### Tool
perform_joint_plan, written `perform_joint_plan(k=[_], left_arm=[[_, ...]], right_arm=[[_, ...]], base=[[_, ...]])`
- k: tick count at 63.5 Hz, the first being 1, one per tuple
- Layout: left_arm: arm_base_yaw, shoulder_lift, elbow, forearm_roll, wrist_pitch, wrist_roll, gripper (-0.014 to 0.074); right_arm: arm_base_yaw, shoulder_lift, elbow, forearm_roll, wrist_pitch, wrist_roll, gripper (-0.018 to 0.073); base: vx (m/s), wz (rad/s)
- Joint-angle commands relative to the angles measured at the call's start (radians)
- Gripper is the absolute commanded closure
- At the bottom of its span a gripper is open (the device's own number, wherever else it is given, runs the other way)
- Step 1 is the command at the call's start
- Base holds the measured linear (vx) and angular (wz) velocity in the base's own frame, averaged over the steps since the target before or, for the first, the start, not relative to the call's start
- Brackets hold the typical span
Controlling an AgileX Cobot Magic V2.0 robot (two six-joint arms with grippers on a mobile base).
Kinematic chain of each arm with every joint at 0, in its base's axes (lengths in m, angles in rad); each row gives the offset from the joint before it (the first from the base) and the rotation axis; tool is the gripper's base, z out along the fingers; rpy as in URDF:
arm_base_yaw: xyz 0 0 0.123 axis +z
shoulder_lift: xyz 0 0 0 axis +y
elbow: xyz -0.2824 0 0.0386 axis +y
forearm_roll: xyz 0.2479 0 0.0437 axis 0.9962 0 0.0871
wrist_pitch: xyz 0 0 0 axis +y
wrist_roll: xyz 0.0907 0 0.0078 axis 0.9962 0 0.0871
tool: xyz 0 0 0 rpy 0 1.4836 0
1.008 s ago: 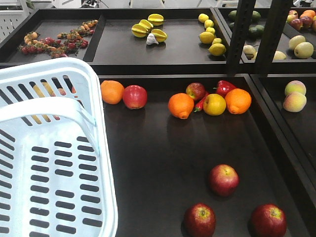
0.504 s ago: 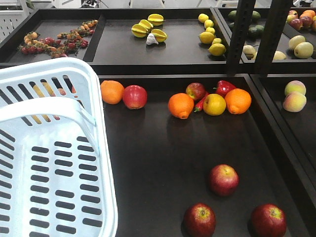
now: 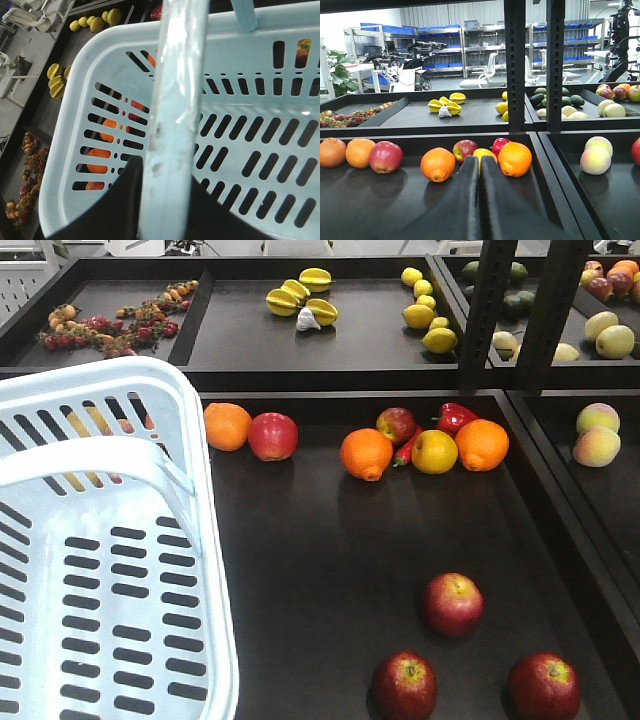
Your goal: Pick three apples into basket with both arms
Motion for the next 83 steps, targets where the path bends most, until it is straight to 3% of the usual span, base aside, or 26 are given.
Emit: perform_joint_plan(k=[1,12,21,52,59,68,83], left_arm=[[-0.006,-0.003,-0.034,0.001,-0.092,-0.015,0.0603],[-0.006,0.019,-0.034,0.031,-0.126,0.003,0.0603],[-0.006,0.081,-0.034,0.054,-0.163,0.074,0.0603],[-0.004,0.375,-0.030,0.020,-0.422,0.129,0.0603],[-0.004,0.439,-0.030,-0.029,-0.452,0.180,0.0603],[0.011,0.515,-0.030,-0.178,-0.497,0.328,0.0603],[0.122,0.609,-0.030,-0.430,-0.508,0.553,0.0603]], right_arm=[[-0.004,-0.011,0.014,-0.007,-0.071,-0.002,0.0568],[-0.004,-0.011,0.014,-0.007,-0.071,-0.002,0.0568],[-0.004,-0.011,0.014,-0.007,-0.071,-0.002,0.0568],[-0.004,-0.011,0.014,-0.007,-0.071,-0.002,0.0568],[-0.004,-0.011,0.014,-0.007,-0.071,-0.002,0.0568],[-0.004,-0.011,0.014,-0.007,-0.071,-0.002,0.0568],[-0.004,-0.011,0.014,-0.007,-0.071,-0.002,0.0568]], base=[[0.00,0.00],[0.00,0.00],[0.00,0.00],[0.00,0.00],[0.00,0.00],[0.00,0.00],[0.00,0.00]])
